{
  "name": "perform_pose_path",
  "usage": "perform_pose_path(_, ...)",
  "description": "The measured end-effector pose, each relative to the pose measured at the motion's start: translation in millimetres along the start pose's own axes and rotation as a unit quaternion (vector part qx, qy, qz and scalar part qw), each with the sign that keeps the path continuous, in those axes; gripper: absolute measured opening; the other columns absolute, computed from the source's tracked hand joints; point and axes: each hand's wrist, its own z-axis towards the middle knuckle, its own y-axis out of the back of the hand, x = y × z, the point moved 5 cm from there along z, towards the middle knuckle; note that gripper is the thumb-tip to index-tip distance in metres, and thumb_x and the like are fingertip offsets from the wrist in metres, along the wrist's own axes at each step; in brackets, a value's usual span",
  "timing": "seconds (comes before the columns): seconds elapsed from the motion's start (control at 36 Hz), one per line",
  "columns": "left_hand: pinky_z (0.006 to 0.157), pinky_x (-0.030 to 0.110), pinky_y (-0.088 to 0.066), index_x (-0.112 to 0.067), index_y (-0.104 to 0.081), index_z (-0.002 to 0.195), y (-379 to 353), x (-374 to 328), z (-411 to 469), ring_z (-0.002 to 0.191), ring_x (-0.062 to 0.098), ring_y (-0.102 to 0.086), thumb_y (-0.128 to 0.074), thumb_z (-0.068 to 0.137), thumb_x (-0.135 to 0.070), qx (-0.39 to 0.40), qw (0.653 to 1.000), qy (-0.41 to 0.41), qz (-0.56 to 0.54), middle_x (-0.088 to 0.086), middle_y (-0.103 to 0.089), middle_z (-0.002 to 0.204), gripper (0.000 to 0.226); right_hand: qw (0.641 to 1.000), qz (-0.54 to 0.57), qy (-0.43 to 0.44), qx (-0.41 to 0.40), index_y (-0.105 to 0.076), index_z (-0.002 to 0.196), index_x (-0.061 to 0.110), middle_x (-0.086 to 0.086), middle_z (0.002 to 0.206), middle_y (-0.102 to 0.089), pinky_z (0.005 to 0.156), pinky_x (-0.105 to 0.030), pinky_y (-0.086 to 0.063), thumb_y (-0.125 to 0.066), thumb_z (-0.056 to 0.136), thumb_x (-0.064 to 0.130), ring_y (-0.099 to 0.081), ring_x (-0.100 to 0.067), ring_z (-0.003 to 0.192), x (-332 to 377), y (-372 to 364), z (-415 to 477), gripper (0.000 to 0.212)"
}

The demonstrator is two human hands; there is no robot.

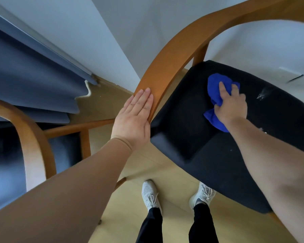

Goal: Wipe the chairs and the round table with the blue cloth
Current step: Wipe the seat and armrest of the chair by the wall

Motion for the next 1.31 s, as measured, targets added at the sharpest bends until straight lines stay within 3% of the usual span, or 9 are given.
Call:
perform_pose_path(0.25,0.116,0.026,0.010,-0.014,-0.025,0.148,0.9,-2.9,-0.5,0.143,0.015,-0.002,-0.031,0.094,-0.021,0.014,0.999,-0.021,0.026,0.006,-0.018,0.157,0.055,0.998,0.062,-0.022,-0.009,-0.016,0.153,0.027,-0.016,0.156,-0.018,0.089,-0.043,-0.046,-0.056,0.089,0.033,-0.043,-0.041,0.108,28.8,-26.4,-62.5,0.076)
perform_pose_path(0.47,0.116,0.039,0.005,-0.018,-0.036,0.143,-3.2,-23.5,2.0,0.144,0.030,-0.005,-0.032,0.084,-0.028,0.108,0.958,-0.231,0.128,0.018,-0.015,0.155,0.060,0.993,0.106,0.049,0.022,-0.040,0.140,0.024,-0.022,0.141,-0.043,0.063,-0.044,-0.053,-0.080,0.060,0.020,-0.050,-0.036,0.077,64.6,-79.7,-174.1,0.090)
perform_pose_path(0.53,0.117,0.042,0.004,-0.021,-0.043,0.140,-8.9,-30.2,1.8,0.145,0.027,-0.008,-0.025,0.084,-0.034,0.147,0.921,-0.315,0.176,0.012,-0.024,0.154,0.059,0.992,0.099,0.074,0.024,-0.040,0.136,0.024,-0.022,0.138,-0.046,0.057,-0.040,-0.051,-0.083,0.054,0.021,-0.049,-0.034,0.071,69.2,-83.6,-190.6,0.093)
perform_pose_path(0.61,0.117,0.044,-0.003,-0.023,-0.060,0.123,-8.2,-35.4,2.7,0.133,0.022,-0.036,-0.030,0.085,-0.034,0.172,0.901,-0.351,0.190,0.001,-0.054,0.133,0.049,0.993,0.082,0.080,0.012,-0.055,0.131,0.022,-0.021,0.134,-0.051,0.056,-0.035,-0.046,-0.086,0.049,0.025,-0.050,-0.032,0.069,70.2,-81.6,-193.0,0.088)
perform_pose_path(0.72,0.117,0.041,0.000,-0.029,-0.057,0.124,-12.7,-39.5,1.4,0.121,0.016,-0.044,-0.032,0.089,-0.037,0.183,0.878,-0.384,0.219,-0.008,-0.056,0.123,0.044,0.995,0.065,0.080,0.014,-0.061,0.128,0.022,-0.020,0.134,-0.051,0.058,-0.036,-0.047,-0.085,0.050,0.027,-0.051,-0.032,0.071,69.4,-83.5,-193.1,0.082)
perform_pose_path(0.92,0.102,0.038,-0.029,-0.029,-0.052,0.126,-15.6,-41.7,-2.7,0.114,0.018,-0.047,-0.025,0.087,-0.039,0.203,0.847,-0.425,0.245,-0.007,-0.056,0.124,0.048,0.996,0.057,0.074,-0.012,-0.056,0.130,0.022,-0.020,0.134,-0.049,0.060,-0.040,-0.051,-0.083,0.050,0.016,-0.050,-0.033,0.070,49.0,-85.3,-196.5,0.084)
perform_pose_path(1.03,0.100,0.037,-0.030,-0.029,-0.055,0.123,-18.5,-42.1,-3.6,0.111,0.019,-0.048,-0.029,0.087,-0.039,0.212,0.833,-0.448,0.246,-0.007,-0.057,0.121,0.046,0.998,0.061,0.014,-0.023,-0.058,0.130,0.021,-0.021,0.134,-0.051,0.059,-0.041,-0.049,-0.082,0.054,0.013,-0.052,-0.037,0.073,6.4,-83.2,-211.2,0.081)
perform_pose_path(1.17,0.097,0.037,-0.031,-0.028,-0.061,0.118,-18.2,-44.3,-2.4,0.106,0.020,-0.052,-0.023,0.084,-0.038,0.221,0.825,-0.457,0.247,-0.006,-0.061,0.115,0.052,0.988,0.065,-0.135,-0.035,-0.054,0.135,0.016,-0.025,0.138,-0.047,0.065,-0.048,-0.051,-0.081,0.060,0.009,-0.051,-0.043,0.081,-79.8,-88.2,-243.5,0.080)
perform_pose_path(1.31,0.092,0.038,-0.036,-0.026,-0.065,0.110,-16.6,-47.2,-0.2,0.101,0.021,-0.056,-0.027,0.081,-0.036,0.215,0.843,-0.437,0.229,-0.005,-0.064,0.110,0.048,0.932,0.104,-0.345,-0.048,-0.025,0.152,0.022,-0.023,0.153,-0.022,0.087,-0.052,-0.046,-0.062,0.086,0.022,-0.039,-0.048,0.121,-156.1,-92.8,-277.6,0.076)
